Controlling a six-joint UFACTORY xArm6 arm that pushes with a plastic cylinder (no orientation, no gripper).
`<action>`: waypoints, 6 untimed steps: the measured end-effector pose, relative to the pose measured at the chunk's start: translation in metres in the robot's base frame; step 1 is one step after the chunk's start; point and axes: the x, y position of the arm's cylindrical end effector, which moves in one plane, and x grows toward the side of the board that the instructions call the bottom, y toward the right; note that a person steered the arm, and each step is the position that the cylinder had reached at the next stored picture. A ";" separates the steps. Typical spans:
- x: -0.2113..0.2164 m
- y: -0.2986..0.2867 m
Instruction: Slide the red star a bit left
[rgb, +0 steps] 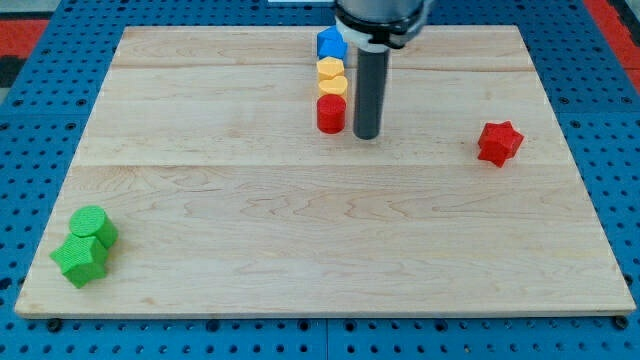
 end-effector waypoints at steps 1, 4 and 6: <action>-0.010 0.051; 0.002 0.203; 0.027 0.167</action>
